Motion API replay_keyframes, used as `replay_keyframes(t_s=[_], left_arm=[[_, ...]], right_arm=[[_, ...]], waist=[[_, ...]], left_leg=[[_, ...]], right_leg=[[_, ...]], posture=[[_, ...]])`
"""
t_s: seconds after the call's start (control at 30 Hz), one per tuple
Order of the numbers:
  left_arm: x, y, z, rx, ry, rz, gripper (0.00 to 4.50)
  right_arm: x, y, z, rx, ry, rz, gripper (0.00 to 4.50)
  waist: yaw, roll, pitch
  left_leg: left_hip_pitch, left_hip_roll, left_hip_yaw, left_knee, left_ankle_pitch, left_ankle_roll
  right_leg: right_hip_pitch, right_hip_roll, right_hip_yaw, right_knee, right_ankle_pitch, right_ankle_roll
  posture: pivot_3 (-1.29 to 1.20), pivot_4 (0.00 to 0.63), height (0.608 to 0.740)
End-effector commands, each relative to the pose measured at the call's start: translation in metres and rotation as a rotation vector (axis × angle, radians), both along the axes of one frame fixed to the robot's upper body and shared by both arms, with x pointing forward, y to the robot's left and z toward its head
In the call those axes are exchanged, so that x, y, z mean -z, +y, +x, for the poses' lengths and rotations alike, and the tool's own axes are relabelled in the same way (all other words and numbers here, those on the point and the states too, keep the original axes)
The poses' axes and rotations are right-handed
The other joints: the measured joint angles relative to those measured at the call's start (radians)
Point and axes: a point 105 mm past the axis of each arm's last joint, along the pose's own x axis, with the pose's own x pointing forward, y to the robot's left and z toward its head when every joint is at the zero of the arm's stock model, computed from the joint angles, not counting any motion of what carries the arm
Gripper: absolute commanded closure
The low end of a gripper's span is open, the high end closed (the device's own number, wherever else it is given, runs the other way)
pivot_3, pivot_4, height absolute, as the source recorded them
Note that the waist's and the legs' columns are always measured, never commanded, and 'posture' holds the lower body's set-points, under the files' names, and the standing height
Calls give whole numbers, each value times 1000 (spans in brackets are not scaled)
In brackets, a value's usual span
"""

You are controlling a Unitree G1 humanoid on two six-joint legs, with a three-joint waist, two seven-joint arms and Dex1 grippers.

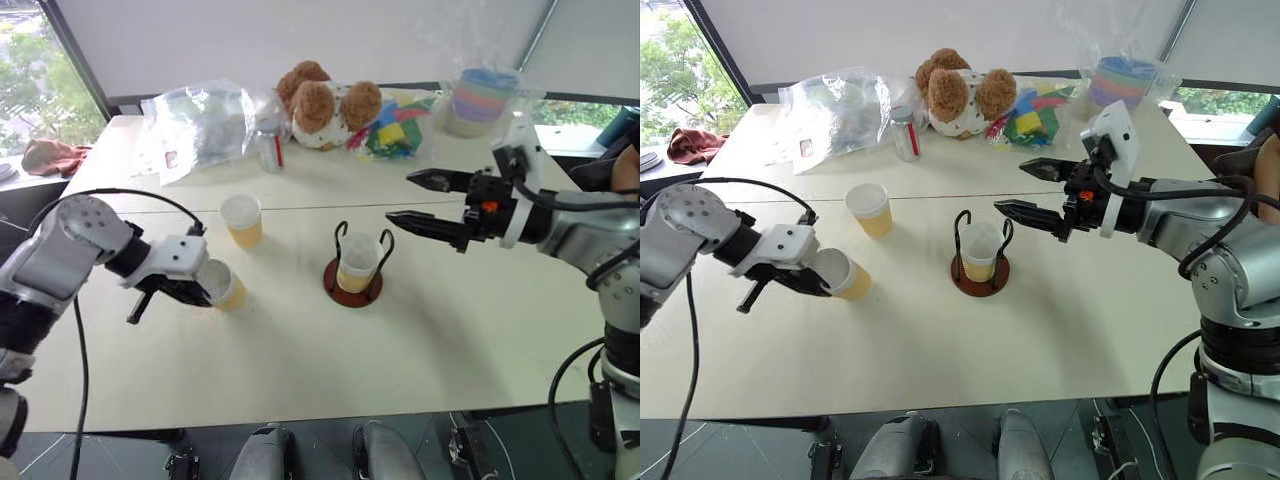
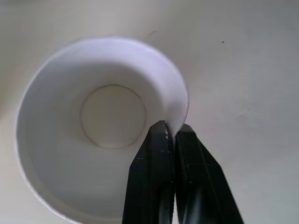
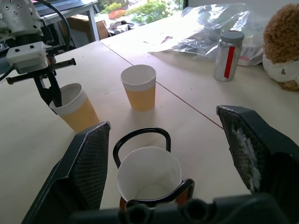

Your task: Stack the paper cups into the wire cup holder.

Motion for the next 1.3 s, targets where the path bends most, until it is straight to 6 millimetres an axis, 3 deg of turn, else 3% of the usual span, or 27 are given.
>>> replay_keyframes(t_s=[0.03,0.17,0.27,0.37,0.47,0.57,0.8,1.0,1.3], left_arm=[[-12,-3,7,13,-59,-6,4445],[-42,-20,16,50,-130,-65,4445],[-107,-53,21,147,-244,-165,4445],[-160,-87,18,265,-311,-251,4445],[-182,-115,17,373,-318,-285,4445],[-183,-143,18,465,-284,-306,4445],[-147,-188,40,598,-297,-211,4445],[-127,-198,43,650,-294,-122,4445],[-119,-206,36,699,-252,-119,4445]], right_arm=[[-14,-5,-7,10,-66,3,547],[-12,-11,-9,30,-54,-5,547],[-12,-26,-11,74,-40,-22,547],[-12,-44,-10,138,-41,-49,547],[-14,-58,-8,206,-62,-56,547],[-16,-64,-9,260,-86,-39,547],[-5,-62,-25,346,-98,1,547],[-6,-65,-36,402,-112,24,547],[1,-72,-44,468,-106,48,547]], waist=[[-2,0,0],[4,-1,0],[17,-3,2],[23,-3,2],[20,-1,0],[20,-1,1],[20,-1,1],[20,-1,1],[21,-1,1]], left_leg=[[0,0,0,0,0,0],[-1,0,-1,0,0,0],[-2,0,-2,3,0,0],[-7,0,-5,10,-2,4],[-7,-2,-3,11,-5,8],[-5,-2,-2,12,-5,8],[-5,0,-2,12,-4,7],[-7,0,-2,12,-4,7],[-8,-1,-3,13,-4,7]], right_leg=[[0,0,0,0,0,0],[0,0,0,0,0,0],[0,1,-1,0,0,0],[0,1,-2,0,0,0],[0,-1,0,0,-1,2],[1,-1,1,0,-2,3],[-1,1,1,1,-2,3],[-2,0,1,0,-2,3],[-1,0,1,0,-2,3]], posture=[[0,150,740],[0,150,740],[0,150,740],[0,150,740],[0,150,740],[0,150,740],[0,150,740],[0,150,740],[0,150,740]])
